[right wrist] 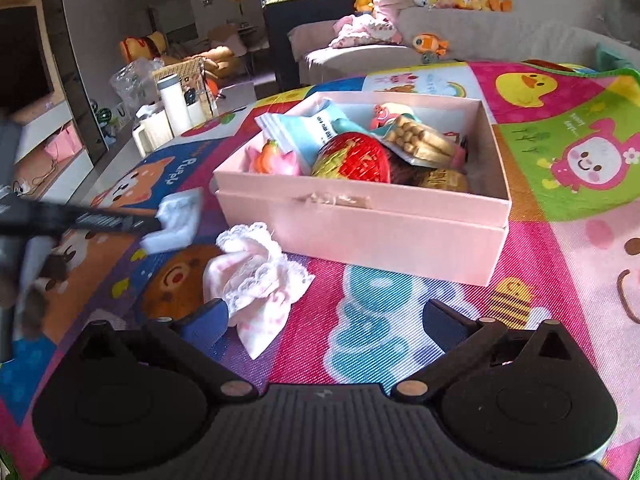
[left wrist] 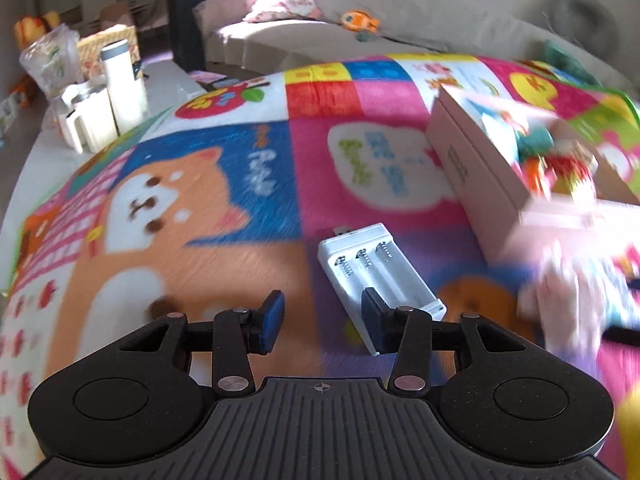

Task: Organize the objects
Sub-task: 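Grasp the white battery holder with the left gripper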

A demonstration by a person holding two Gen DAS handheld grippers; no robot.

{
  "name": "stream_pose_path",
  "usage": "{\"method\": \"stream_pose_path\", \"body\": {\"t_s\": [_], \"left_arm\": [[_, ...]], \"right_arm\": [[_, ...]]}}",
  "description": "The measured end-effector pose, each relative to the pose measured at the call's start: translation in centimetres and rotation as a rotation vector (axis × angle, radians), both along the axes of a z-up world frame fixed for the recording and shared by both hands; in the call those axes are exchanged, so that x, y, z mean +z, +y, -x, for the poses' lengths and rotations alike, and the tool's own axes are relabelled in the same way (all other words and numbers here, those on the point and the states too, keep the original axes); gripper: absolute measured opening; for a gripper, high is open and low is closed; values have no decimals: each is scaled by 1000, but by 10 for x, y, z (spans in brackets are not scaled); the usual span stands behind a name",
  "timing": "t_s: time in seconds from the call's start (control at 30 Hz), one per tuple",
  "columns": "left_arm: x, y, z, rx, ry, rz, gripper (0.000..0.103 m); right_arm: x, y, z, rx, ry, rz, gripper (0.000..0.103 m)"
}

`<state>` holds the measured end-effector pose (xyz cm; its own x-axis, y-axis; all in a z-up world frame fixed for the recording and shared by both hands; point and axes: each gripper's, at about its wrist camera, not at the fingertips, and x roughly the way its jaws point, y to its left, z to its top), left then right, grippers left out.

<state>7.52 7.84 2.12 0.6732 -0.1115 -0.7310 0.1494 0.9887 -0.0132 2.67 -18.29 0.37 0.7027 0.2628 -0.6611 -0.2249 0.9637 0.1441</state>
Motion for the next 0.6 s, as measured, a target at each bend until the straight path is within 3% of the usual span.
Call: {"method": "stream_pose_path", "body": {"t_s": [0.1, 0.23, 0.3, 0.47, 0.6], "left_arm": [[4, 19, 15, 27, -2, 13, 45], [15, 36, 23, 55, -2, 190, 45], [19, 31, 24, 48, -16, 232, 45], [8, 3, 6, 63, 18, 157, 46], [7, -9, -1, 43, 17, 185, 46]], "right_arm": [[-3, 1, -1, -6, 10, -7, 103], [-8, 1, -4, -27, 32, -31, 103], [-11, 1, -4, -38, 39, -43, 103], [-13, 3, 0, -43, 18, -33, 103], [-14, 0, 1, -44, 10, -48, 103]]}}
